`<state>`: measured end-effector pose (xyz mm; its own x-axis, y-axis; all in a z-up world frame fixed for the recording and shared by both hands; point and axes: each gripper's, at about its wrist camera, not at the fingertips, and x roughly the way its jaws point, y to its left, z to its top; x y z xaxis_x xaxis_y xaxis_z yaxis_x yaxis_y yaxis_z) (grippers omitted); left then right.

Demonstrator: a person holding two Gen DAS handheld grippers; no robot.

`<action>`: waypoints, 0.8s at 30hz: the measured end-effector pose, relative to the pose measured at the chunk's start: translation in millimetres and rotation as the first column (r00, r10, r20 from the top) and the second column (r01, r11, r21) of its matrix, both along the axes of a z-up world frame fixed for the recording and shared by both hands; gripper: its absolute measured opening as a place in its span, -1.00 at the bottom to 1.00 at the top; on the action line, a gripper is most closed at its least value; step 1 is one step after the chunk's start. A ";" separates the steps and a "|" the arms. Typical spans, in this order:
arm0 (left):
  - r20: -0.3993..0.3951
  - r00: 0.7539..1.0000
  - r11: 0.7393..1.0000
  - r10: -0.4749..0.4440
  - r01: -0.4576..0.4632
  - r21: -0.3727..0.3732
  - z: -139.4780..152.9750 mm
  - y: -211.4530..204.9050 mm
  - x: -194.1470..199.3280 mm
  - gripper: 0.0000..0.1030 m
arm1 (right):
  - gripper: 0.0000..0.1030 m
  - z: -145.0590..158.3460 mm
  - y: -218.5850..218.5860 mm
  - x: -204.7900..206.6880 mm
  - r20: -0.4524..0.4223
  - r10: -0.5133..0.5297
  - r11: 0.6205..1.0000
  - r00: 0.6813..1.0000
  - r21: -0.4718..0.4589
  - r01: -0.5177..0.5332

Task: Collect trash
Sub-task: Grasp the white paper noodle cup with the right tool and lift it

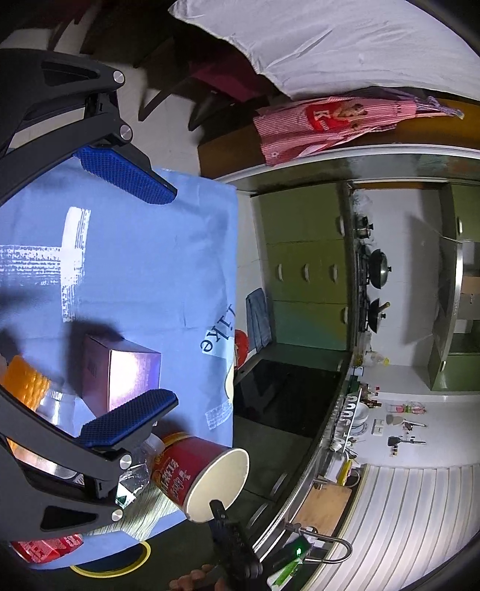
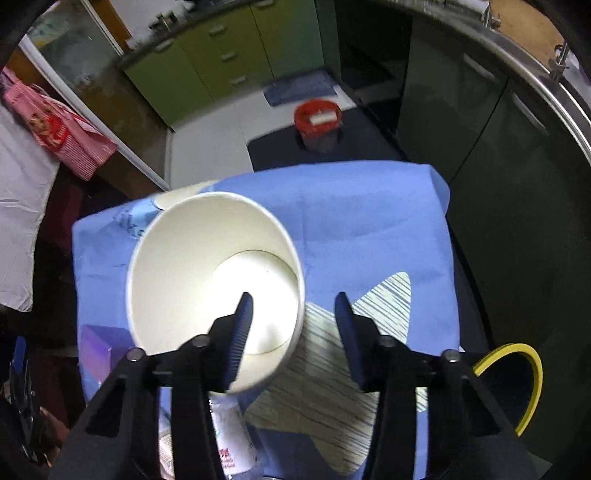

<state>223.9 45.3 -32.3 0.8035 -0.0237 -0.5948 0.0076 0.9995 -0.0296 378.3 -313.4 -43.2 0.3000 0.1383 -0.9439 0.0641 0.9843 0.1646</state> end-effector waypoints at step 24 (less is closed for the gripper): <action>-0.006 0.999 0.999 -0.033 0.032 -0.006 -9.3 -4.7 -3.4 0.92 | -0.93 24.2 -40.5 -5.7 -0.015 -0.036 0.996 0.999 0.079 0.037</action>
